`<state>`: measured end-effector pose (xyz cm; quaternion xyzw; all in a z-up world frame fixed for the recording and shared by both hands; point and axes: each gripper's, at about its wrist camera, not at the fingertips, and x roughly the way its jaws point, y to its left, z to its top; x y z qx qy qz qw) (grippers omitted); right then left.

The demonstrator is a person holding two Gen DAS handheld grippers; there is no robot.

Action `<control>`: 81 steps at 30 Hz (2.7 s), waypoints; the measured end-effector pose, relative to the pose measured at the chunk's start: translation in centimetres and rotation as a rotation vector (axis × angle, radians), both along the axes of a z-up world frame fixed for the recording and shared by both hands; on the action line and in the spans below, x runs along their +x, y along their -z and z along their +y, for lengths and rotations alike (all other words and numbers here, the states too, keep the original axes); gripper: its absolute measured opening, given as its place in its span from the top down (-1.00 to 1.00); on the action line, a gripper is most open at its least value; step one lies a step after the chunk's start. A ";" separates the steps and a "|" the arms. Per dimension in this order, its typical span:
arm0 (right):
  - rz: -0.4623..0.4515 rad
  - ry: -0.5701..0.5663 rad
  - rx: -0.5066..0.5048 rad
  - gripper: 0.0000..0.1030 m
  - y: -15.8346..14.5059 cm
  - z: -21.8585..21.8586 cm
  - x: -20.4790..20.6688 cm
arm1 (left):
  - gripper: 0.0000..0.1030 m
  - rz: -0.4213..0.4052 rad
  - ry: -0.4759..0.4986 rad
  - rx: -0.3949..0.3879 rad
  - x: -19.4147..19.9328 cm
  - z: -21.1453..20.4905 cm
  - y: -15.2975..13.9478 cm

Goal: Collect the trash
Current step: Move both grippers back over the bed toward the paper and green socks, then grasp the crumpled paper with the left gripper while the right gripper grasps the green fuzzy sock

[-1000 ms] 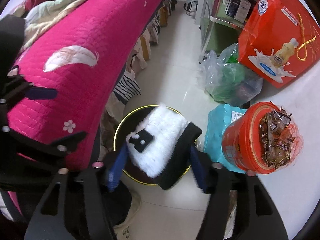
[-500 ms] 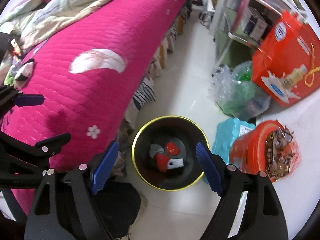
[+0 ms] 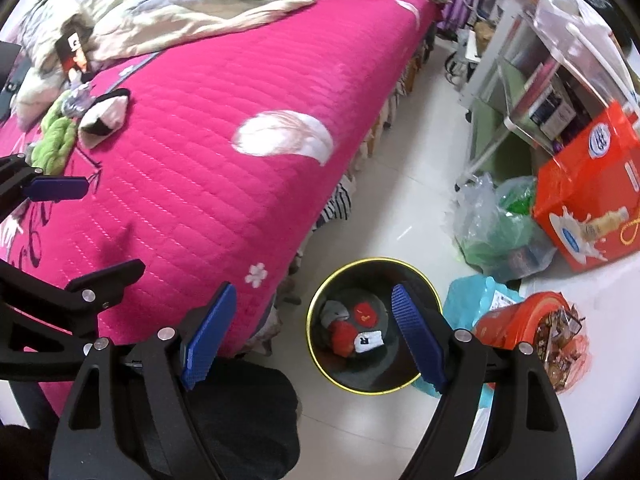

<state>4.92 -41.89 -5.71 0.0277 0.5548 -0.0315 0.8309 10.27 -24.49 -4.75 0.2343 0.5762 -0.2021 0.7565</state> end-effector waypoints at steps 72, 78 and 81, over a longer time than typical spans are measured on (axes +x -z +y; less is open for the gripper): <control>-0.011 -0.572 0.012 -0.54 -2.4 31.5 13.1 | -0.75 0.026 -0.634 -0.060 1.5 32.9 1.0; 0.013 -0.576 0.019 -0.55 -1.5 32.4 14.2 | -0.77 0.040 -0.628 -0.058 2.9 33.3 2.2; 0.024 -0.573 0.025 -0.58 -1.3 32.6 14.7 | -0.85 0.034 -0.609 -0.047 3.7 33.4 2.7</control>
